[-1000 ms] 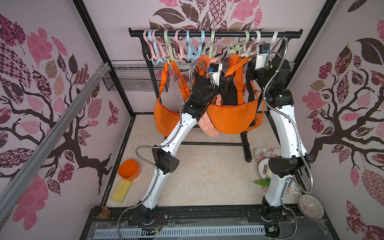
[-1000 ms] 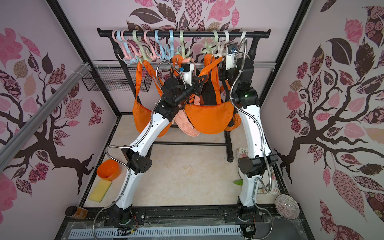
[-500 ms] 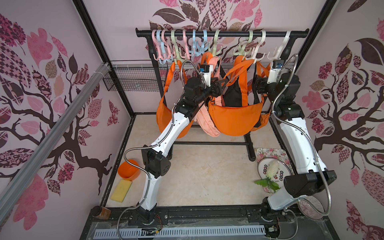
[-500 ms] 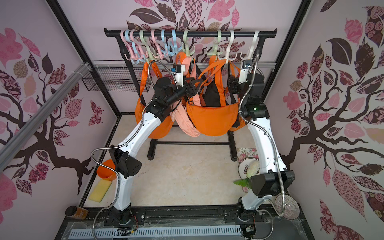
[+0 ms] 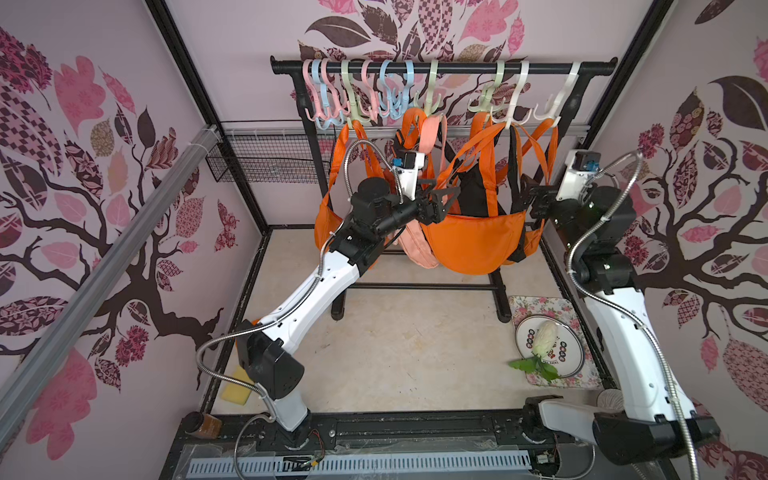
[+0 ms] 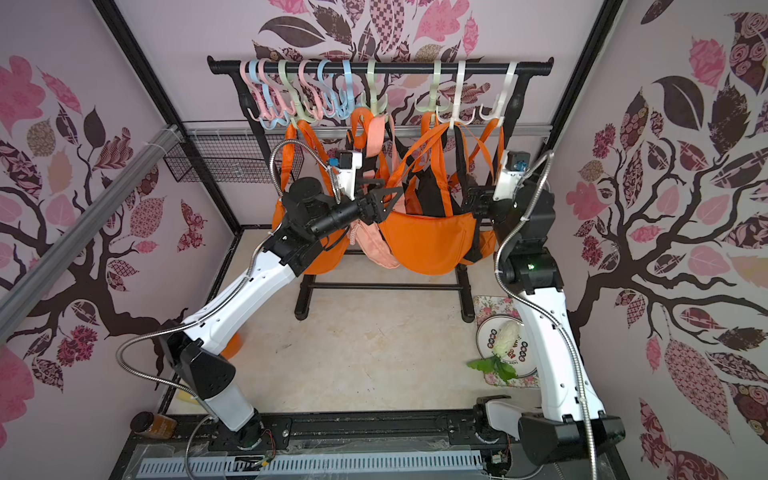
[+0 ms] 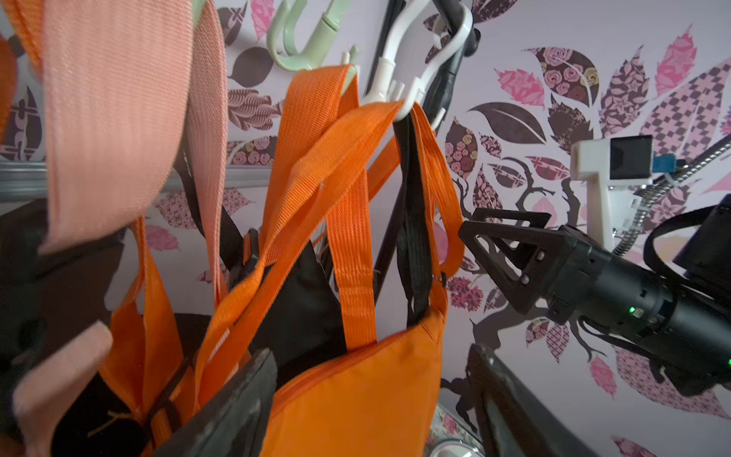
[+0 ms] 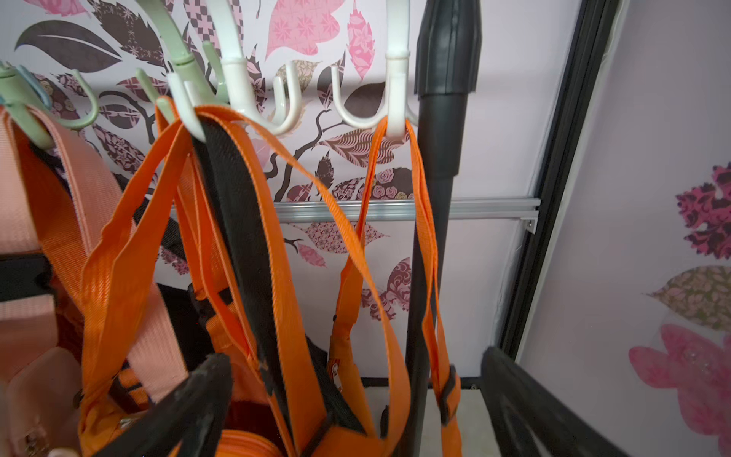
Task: Hang the bag on a hook
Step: Hang the bag on the hook.
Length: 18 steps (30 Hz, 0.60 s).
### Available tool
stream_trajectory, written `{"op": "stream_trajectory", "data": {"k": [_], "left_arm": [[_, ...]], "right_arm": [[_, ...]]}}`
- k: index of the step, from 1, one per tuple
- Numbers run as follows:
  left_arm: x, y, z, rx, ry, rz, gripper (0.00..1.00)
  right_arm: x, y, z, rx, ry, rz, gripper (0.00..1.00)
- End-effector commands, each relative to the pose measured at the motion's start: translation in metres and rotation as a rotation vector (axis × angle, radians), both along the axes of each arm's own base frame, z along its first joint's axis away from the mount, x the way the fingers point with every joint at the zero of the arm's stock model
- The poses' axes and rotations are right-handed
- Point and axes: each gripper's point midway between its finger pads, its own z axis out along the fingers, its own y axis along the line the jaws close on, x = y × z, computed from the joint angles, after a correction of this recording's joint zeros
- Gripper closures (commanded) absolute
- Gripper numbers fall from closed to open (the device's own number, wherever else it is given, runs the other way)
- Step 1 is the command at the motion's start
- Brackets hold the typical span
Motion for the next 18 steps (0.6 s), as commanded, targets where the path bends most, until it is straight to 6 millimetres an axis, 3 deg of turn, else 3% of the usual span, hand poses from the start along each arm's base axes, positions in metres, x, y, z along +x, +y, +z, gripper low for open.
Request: {"op": "stream_trajectory", "data": {"k": [1,6,9,11,14,16,18], "left_arm": [[-0.012,0.021,-0.04,0.086,-0.002,0.078,0.18],[-0.039,0.076,-0.101,0.229,0.001,0.27,0.16],[-0.051,0.124,-0.14,0.313,0.009,0.449,0.16],[-0.055,0.17,-0.17,0.383,0.035,0.639,0.16],[-0.067,0.24,-0.213,0.505,0.067,0.936,0.16],[-0.078,0.283,-0.232,0.558,0.086,1.153,0.16],[-0.089,0.312,-0.247,0.614,0.091,1.304,0.16]], "right_arm": [[-0.017,0.005,-0.022,0.098,-0.014,0.04,0.0],[-0.035,0.001,-0.098,0.197,0.092,-0.042,0.0],[-0.042,0.004,-0.163,0.213,0.187,-0.084,0.0],[-0.043,0.009,-0.215,0.154,0.302,-0.132,0.0],[-0.047,0.002,-0.276,0.042,0.404,-0.242,0.0],[-0.048,-0.005,-0.301,0.01,0.38,-0.277,0.0],[-0.048,-0.004,-0.316,0.018,0.324,-0.26,0.0]]}}
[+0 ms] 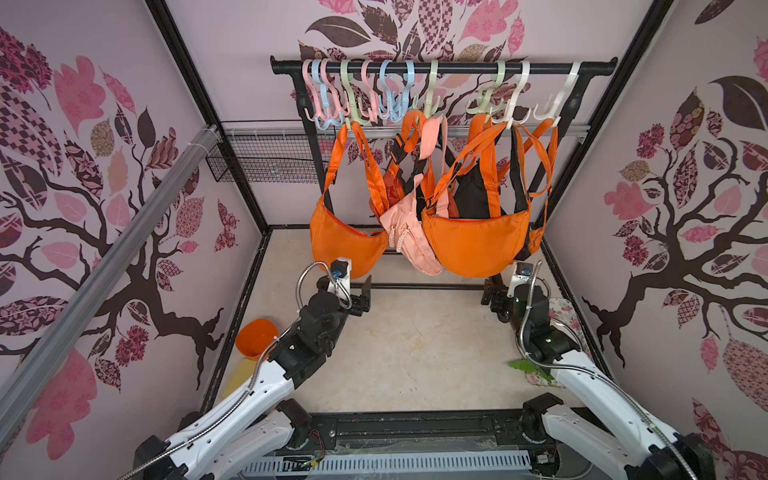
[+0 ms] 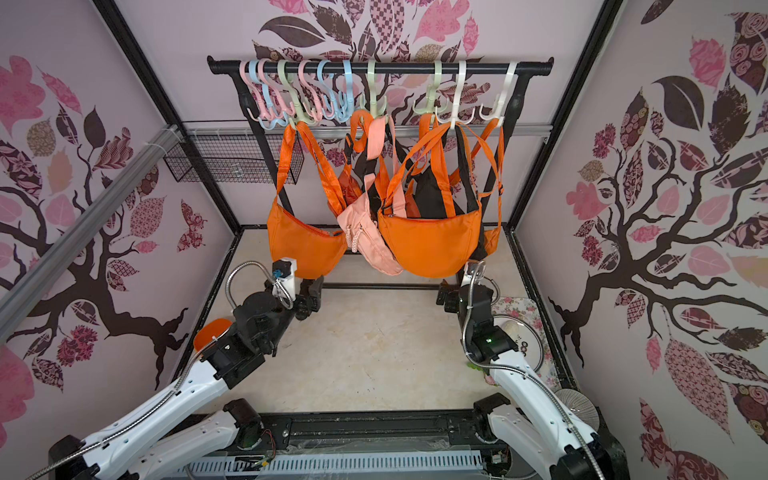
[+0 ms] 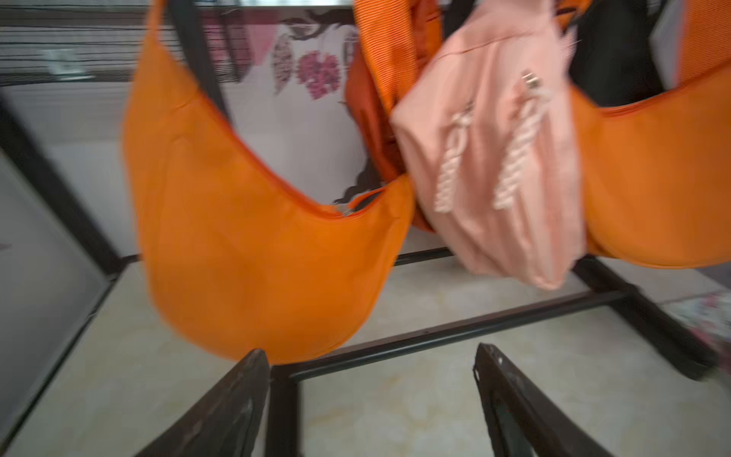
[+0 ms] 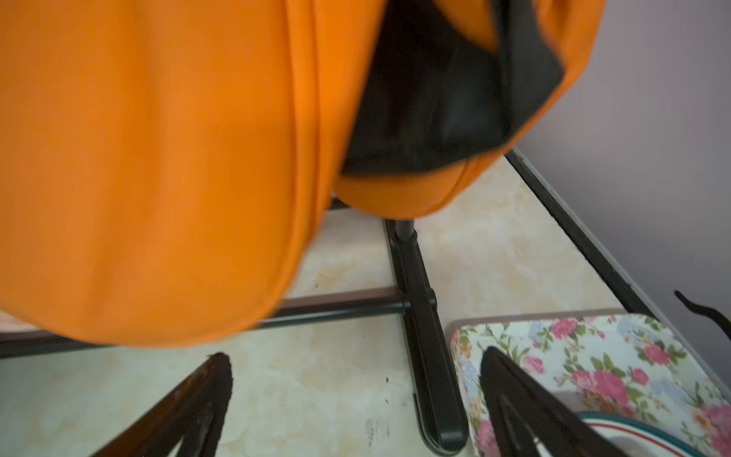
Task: Hang the bag on a hook
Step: Hang the bag on the hook, then reset both arms
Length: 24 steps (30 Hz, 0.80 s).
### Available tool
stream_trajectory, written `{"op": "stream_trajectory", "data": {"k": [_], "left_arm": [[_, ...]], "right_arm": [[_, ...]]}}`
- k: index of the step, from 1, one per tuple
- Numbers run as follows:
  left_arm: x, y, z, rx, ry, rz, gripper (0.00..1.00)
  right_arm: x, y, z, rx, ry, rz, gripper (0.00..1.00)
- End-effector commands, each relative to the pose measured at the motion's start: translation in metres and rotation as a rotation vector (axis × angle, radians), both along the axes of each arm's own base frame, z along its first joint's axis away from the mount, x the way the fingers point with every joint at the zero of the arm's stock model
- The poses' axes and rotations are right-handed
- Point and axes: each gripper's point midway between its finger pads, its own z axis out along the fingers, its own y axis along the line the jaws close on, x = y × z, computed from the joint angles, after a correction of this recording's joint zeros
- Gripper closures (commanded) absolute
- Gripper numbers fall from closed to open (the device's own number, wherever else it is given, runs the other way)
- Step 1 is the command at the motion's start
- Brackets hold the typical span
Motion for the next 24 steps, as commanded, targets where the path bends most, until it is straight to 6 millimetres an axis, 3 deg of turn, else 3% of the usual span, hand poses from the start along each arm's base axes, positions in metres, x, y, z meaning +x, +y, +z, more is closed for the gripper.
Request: {"op": "stream_trajectory", "data": {"k": [1,4,7,10,14,16,17,21,23,24], "left_arm": [[-0.018,0.079,-0.026,0.167,-0.017,0.432,0.16],[-0.021,0.099,-0.053,0.239,0.008,0.57,0.16],[-0.015,0.111,-0.074,0.282,0.008,0.656,0.16],[-0.006,0.129,-0.102,0.213,0.008,0.689,0.15],[0.003,0.15,-0.104,0.139,-0.008,0.711,0.14],[0.007,0.162,-0.106,0.078,-0.011,0.704,0.03],[0.01,0.168,-0.108,0.043,-0.009,0.688,0.03],[0.021,0.189,-0.113,-0.157,-0.142,0.595,0.03],[0.041,0.192,-0.127,-0.232,-0.151,0.527,0.03],[0.055,0.184,-0.125,-0.212,-0.159,0.436,0.02]], "right_arm": [[0.004,-0.014,0.006,-0.019,-0.177,-0.075,0.0],[0.011,-0.026,0.001,-0.13,-0.171,-0.142,0.0],[0.013,-0.046,-0.022,-0.189,-0.148,-0.246,0.0],[0.023,-0.043,-0.026,-0.215,-0.173,-0.23,0.0],[0.037,-0.042,-0.016,-0.128,-0.279,-0.177,0.0],[0.042,-0.055,-0.027,-0.09,-0.298,-0.21,0.0],[0.046,-0.054,-0.025,-0.094,-0.314,-0.185,0.0],[0.04,-0.049,-0.029,-0.065,-0.288,-0.137,0.0],[0.041,-0.044,-0.038,-0.077,-0.282,-0.102,0.0],[0.047,-0.043,-0.039,-0.082,-0.283,-0.103,0.0]]}}
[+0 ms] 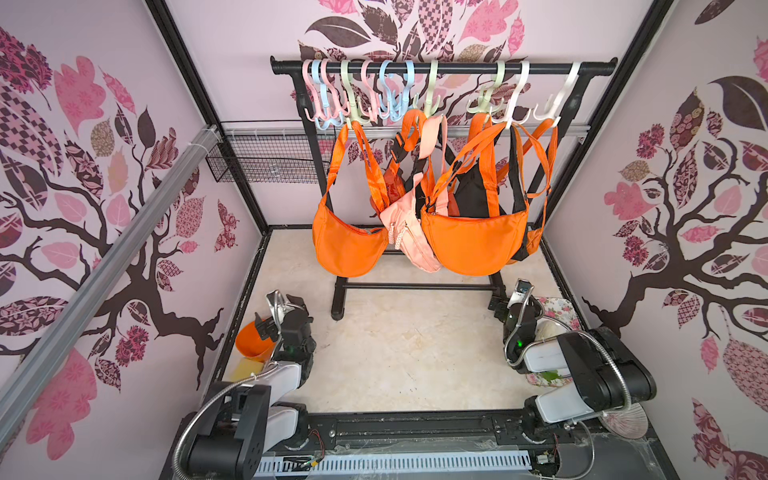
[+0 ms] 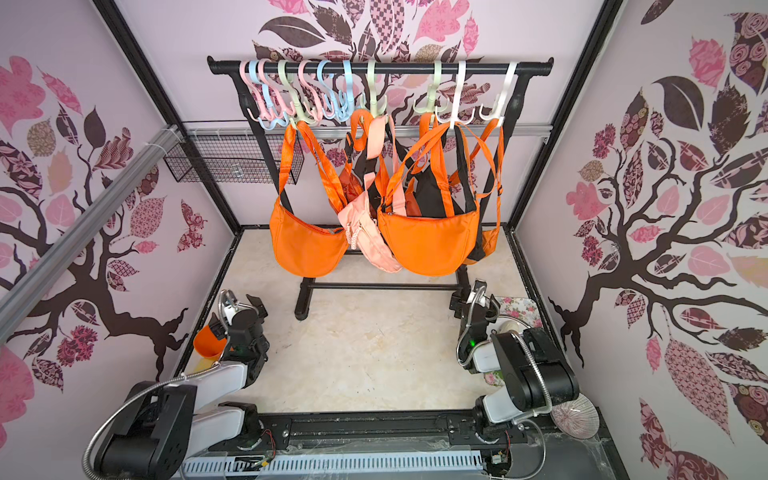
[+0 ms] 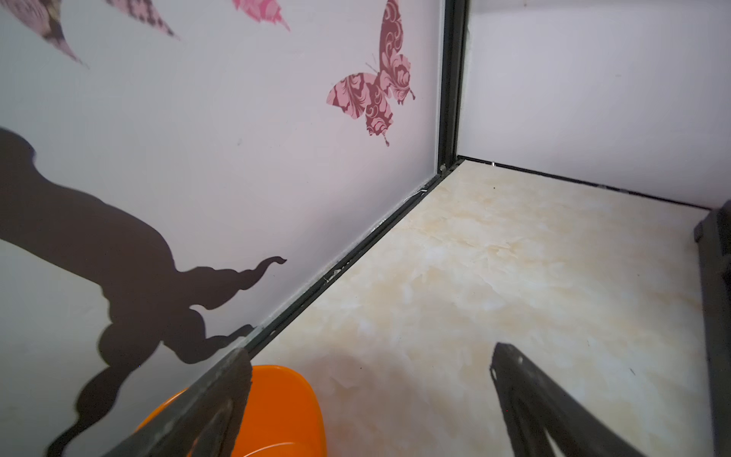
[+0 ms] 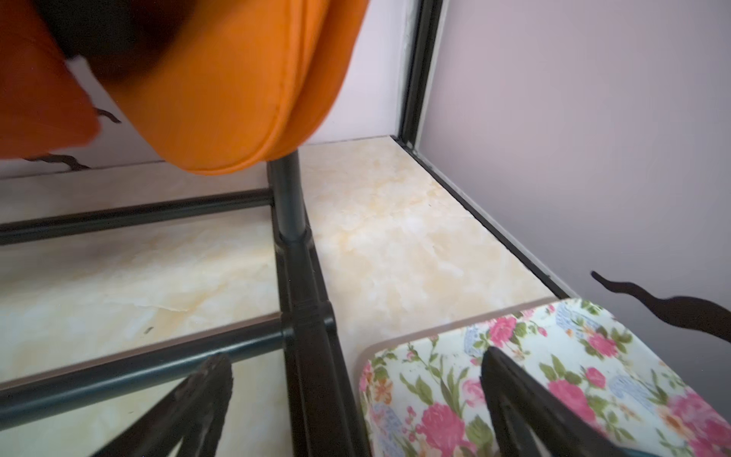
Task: Hang the bag on a hook
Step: Reset both arms
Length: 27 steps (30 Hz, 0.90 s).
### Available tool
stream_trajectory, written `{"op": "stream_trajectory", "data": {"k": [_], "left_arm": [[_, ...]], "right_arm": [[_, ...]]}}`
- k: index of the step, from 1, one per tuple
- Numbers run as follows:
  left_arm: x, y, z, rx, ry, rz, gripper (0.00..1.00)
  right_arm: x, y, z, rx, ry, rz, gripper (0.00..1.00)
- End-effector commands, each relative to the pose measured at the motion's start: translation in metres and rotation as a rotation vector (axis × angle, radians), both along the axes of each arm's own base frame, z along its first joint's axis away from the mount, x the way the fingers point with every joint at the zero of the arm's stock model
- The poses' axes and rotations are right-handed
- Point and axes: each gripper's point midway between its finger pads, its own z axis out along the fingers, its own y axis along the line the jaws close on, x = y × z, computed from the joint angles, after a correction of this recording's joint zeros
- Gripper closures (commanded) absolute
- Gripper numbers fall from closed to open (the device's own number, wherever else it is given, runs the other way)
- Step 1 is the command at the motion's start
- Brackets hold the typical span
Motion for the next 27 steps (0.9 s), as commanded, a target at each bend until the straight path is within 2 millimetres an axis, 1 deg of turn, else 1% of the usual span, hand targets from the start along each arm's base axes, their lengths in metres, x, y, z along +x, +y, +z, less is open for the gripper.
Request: {"op": "stream_trajectory", "data": {"k": [1,2,4,7,8,10,12,27], "left_arm": [[0.046,-0.046,0.007,-0.085,-0.119,-0.383,0.02],[0.054,-0.056,-0.004,-0.094,-0.051,-0.433,0.03],[0.07,-0.081,-0.003,-0.06,-0.06,-0.588,0.03],[0.082,-0.092,-0.014,-0.074,0.078,-0.646,0.03],[0.088,-0.092,-0.014,-0.082,0.074,-0.643,0.03],[0.088,-0.085,-0.013,-0.103,0.063,-0.628,0.03],[0.088,-0.084,-0.013,-0.103,0.059,-0.625,0.03],[0.087,-0.087,-0.012,-0.092,0.054,-0.623,0.03]], "right_arm": [[0.017,0.009,0.012,0.01,-0.073,0.056,0.0],[0.021,0.006,0.006,0.033,-0.032,0.058,0.0],[0.027,0.002,-0.001,0.073,0.028,0.068,0.0],[0.028,0.001,0.001,0.073,0.007,0.068,0.0],[0.027,0.001,0.002,0.072,0.001,0.067,0.0],[0.027,0.001,0.002,0.071,0.001,0.068,0.0],[0.026,0.001,0.002,0.071,0.003,0.07,0.0],[0.025,0.001,0.003,0.07,-0.002,0.07,0.0]]}}
